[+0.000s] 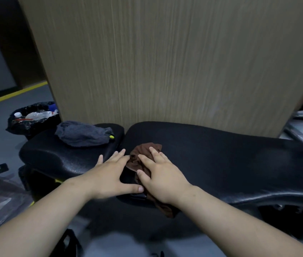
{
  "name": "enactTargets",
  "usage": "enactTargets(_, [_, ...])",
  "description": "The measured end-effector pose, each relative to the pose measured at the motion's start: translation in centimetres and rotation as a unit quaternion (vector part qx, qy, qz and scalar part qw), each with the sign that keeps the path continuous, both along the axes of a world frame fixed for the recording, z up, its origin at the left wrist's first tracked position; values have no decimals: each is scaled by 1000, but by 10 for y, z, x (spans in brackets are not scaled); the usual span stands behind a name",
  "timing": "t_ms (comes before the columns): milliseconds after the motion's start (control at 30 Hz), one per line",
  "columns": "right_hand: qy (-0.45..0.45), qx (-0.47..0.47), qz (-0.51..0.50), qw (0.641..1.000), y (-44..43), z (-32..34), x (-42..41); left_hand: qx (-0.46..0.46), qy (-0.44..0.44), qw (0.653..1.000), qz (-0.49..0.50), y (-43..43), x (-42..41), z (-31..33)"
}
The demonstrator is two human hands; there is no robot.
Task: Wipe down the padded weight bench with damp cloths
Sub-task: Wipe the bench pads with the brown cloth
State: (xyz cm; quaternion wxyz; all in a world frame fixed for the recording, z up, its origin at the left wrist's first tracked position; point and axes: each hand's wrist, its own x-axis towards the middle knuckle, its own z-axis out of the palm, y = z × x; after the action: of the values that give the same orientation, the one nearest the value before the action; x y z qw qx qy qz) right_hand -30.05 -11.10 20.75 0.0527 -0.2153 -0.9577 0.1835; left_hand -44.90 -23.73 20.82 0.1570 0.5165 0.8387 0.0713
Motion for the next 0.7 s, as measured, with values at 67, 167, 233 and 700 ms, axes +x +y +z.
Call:
enactTargets(67, [1,1,-3,1000,6,0,13,6,-2,1000,-3,7,10,2])
enactTargets(167, [4,5,-11,1000,16,1,35,7,12,1000,-19,19,25,5])
enactTargets(233, [1,11,-17,1000,25,3,52,2,38,999,-27,27,34,8])
enactTargets(700, [6,43,-122,992,110,3,165,30,67,993,-90,91,102,15])
